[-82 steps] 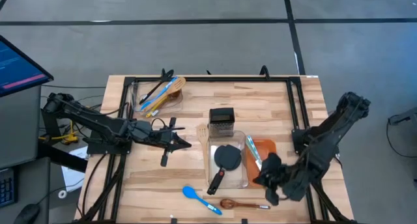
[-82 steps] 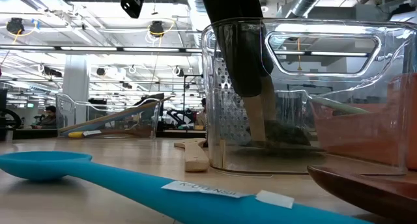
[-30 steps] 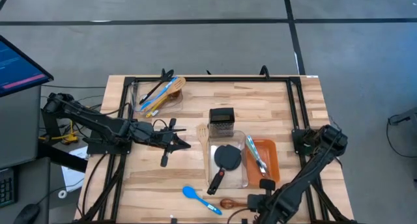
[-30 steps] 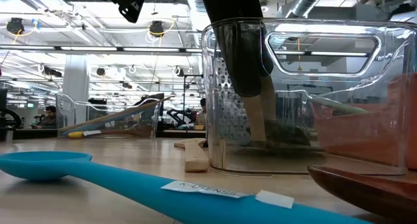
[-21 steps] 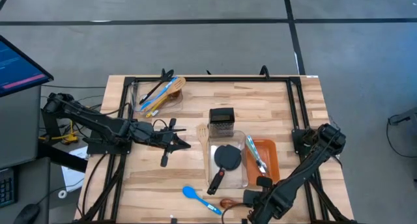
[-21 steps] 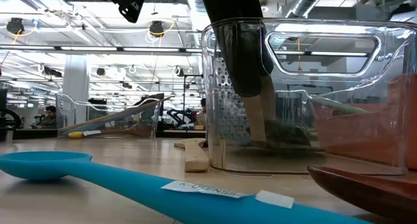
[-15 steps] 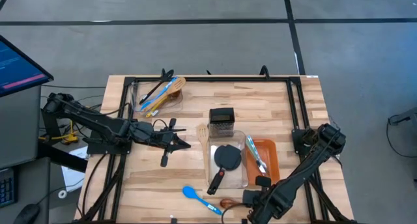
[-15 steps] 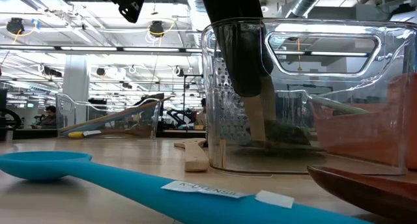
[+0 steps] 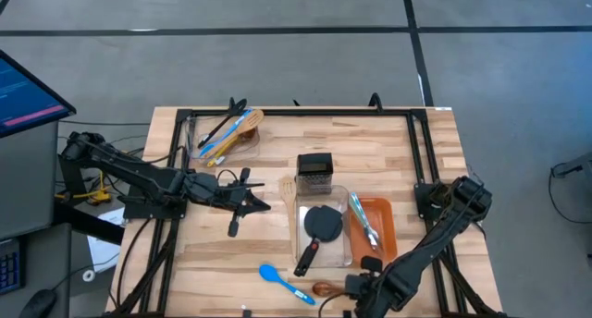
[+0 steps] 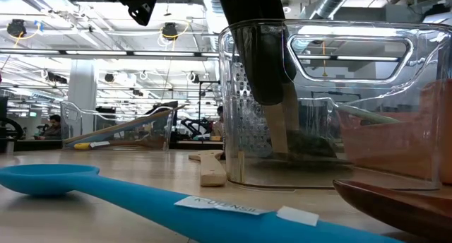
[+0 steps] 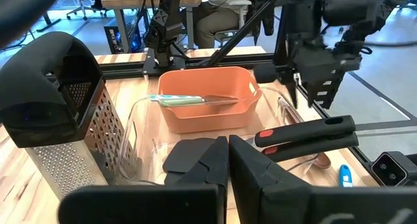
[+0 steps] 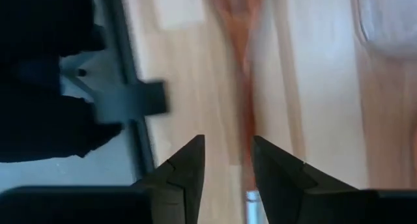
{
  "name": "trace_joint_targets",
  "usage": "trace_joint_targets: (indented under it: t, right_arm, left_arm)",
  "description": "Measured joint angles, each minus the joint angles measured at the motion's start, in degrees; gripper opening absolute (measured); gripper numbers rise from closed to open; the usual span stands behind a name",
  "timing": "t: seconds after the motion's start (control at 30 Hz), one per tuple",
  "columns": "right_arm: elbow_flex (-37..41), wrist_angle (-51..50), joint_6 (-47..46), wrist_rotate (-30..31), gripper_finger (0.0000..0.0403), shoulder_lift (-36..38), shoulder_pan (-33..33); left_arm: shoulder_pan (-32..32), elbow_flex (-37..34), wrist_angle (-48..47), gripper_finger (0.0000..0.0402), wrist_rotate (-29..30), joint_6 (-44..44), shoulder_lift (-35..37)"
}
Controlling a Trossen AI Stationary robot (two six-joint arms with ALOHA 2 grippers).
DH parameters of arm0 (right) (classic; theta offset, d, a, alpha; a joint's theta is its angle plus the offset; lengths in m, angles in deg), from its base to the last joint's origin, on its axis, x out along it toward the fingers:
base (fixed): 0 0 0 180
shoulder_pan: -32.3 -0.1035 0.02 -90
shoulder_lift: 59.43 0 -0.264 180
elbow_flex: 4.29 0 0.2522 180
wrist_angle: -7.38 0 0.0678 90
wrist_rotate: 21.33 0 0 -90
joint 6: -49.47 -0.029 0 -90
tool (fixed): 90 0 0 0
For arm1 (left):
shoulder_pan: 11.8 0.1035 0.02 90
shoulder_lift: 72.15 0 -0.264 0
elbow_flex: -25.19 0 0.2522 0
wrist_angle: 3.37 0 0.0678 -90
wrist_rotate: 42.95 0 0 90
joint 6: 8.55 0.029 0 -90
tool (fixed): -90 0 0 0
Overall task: Pick & Place Kitchen Items
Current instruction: Adjust the orange bin on the table
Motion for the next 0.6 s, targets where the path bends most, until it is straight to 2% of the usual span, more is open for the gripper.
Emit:
trace_joint_targets:
  t: [0.17, 0.6]
  right_arm:
    - [2.13, 0.2, -2.52, -0.42, 0.0117, -0.06, 0.0]
    - [3.27, -1.53, -2.16, -0.54, 0.0119, 0.01, -1.13]
  left_arm:
    - [-0.02, 0.0, -0.13, 0.0002, -0.04, 0.01, 0.01]
    - [-0.02, 0.0, -0.72, 0.0002, -0.24, 0.0, -0.01]
